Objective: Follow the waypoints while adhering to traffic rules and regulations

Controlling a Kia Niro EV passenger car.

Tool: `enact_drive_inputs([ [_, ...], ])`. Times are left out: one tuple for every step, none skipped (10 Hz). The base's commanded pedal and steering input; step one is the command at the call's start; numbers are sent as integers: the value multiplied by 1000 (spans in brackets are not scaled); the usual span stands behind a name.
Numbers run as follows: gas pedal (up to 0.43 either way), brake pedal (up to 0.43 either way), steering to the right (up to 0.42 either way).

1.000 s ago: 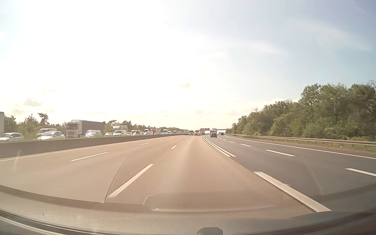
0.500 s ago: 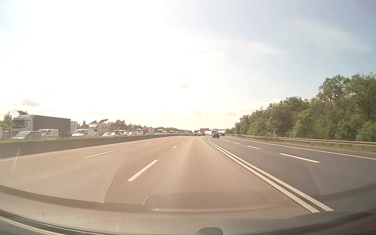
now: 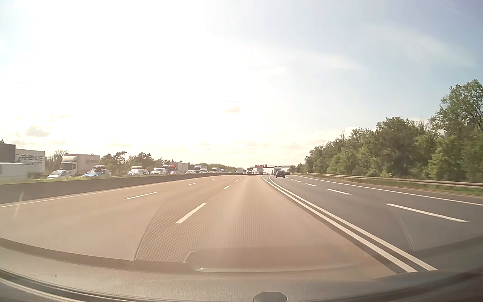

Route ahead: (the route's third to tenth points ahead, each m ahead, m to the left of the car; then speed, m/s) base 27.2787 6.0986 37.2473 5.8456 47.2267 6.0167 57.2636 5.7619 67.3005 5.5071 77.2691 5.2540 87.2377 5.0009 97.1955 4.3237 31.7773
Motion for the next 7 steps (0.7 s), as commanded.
enact_drive_inputs([
  [268, 0, 3],
  [150, 0, 3],
  [138, 0, 3],
  [138, 0, 2],
  [138, 0, 0],
  [138, 0, 0],
  [138, 0, 0],
])
